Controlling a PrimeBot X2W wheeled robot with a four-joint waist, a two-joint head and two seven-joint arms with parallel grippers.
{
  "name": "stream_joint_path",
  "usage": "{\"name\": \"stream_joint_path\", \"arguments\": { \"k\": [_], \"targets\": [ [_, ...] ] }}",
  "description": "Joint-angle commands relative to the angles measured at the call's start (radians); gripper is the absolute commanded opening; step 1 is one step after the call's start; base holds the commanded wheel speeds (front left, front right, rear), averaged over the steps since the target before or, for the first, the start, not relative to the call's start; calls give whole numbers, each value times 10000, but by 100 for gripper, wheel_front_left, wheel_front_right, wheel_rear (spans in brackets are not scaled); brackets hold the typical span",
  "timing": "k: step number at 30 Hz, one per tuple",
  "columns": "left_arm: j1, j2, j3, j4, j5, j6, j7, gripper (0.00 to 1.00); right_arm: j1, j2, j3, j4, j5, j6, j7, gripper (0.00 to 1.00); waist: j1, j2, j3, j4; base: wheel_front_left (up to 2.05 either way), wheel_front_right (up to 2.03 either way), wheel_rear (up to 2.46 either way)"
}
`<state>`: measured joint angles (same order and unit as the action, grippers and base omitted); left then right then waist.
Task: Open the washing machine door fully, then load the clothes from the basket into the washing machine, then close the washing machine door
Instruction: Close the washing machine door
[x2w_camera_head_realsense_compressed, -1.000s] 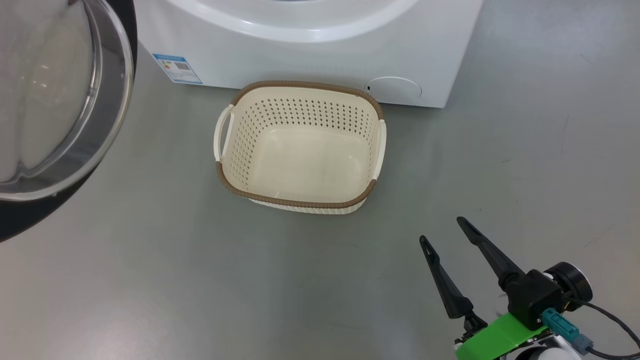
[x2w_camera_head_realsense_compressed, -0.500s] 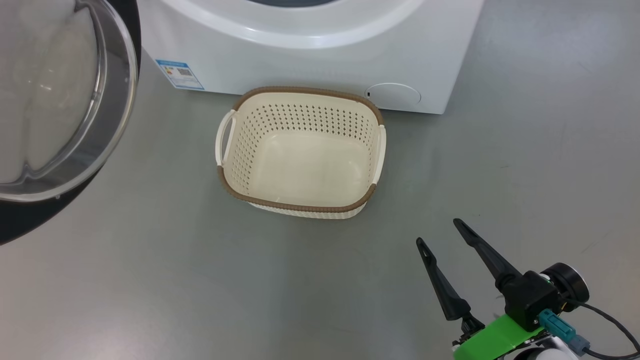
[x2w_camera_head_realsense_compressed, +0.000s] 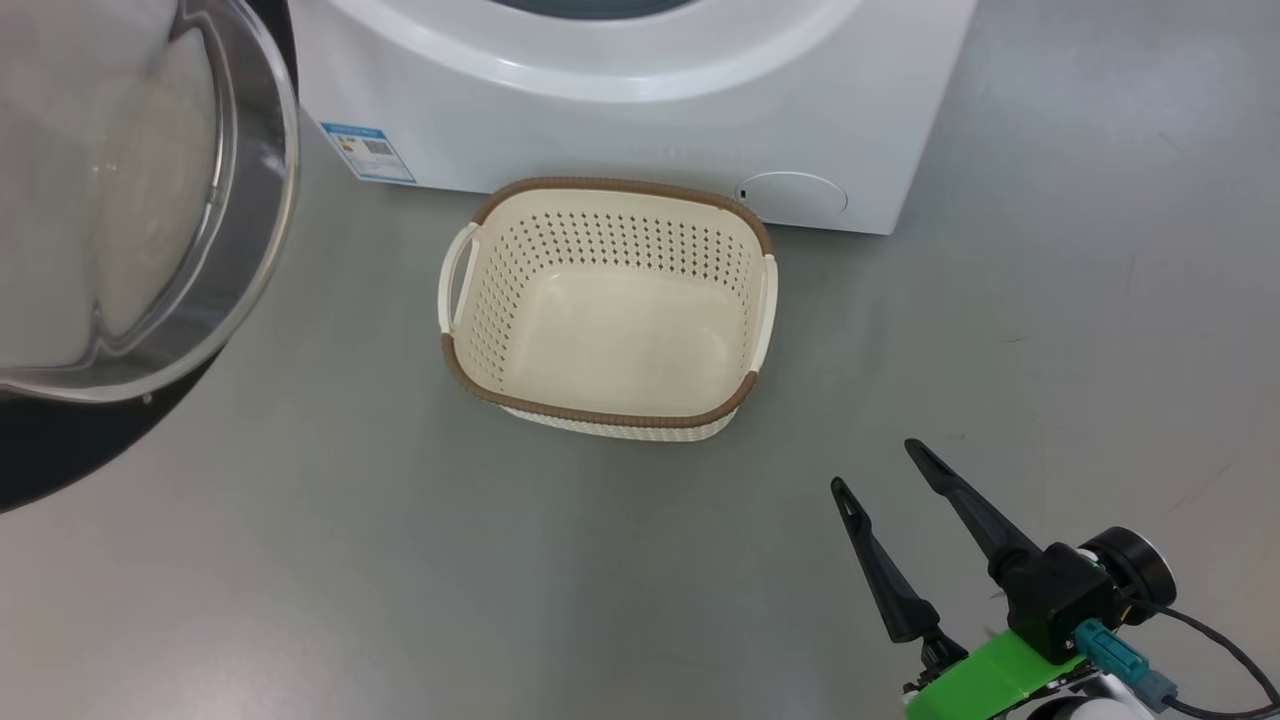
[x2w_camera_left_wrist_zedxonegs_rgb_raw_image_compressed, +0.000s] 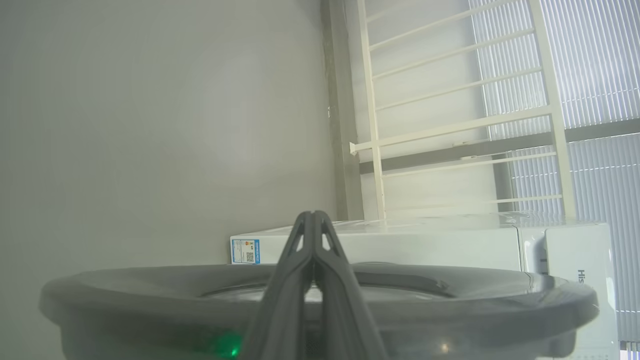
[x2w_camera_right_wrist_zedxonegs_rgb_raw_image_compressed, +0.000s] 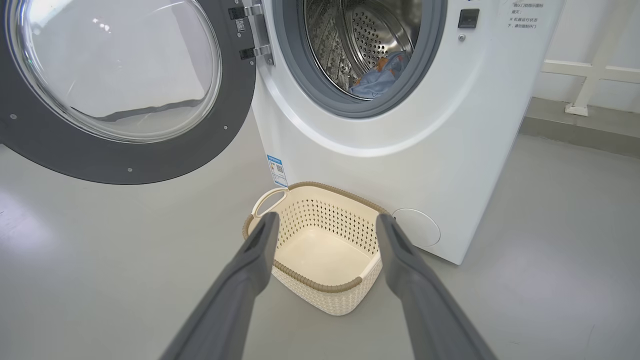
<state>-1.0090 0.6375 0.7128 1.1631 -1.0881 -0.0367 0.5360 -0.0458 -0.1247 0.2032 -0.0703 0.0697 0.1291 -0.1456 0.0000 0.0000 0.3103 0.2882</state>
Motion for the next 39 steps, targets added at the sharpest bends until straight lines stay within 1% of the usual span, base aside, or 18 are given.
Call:
{"name": "stream_joint_path", "arguments": {
  "k": [1, 9, 12, 16, 26, 29, 39],
  "targets": [
    [89, 352, -203, -199, -10, -142, 436, 0, -20, 82, 230, -219, -61, 16, -41, 100, 0, 0, -15, 1, 0, 0, 0],
    [449, 610, -466, -384, 40, -448, 1424, 0, -28, 123, 202, -98, -72, 16, -120, 100, 0, 0, -131, -2, 0, 0, 0],
    [537, 491, -633, -616, -16, -665, 1974, 0, -48, 171, 204, -55, -79, 16, -156, 100, 0, 0, -161, 32, 0, 0, 0],
    [692, 296, -827, -951, -145, -806, 2789, 0, -59, 239, 223, 16, -85, 16, -193, 100, 0, 0, -244, 73, 0, 0, 0],
    [1445, 101, -1009, -1703, -299, -879, 3832, 0, -65, 344, 253, 183, -42, 16, -287, 100, 0, 0, -493, 62, 0, 0, 0],
    [1745, 35, -1236, -2083, -140, -893, 3987, 0, -65, 382, 250, 231, -31, 16, -325, 100, 0, 0, -568, 53, 0, 0, 0],
    [2323, -684, -1488, -3288, -245, -855, 4510, 0, -44, 525, 256, 471, 29, 16, -484, 100, 0, 0, -845, 69, 0, 0, 0]
  ]
}}
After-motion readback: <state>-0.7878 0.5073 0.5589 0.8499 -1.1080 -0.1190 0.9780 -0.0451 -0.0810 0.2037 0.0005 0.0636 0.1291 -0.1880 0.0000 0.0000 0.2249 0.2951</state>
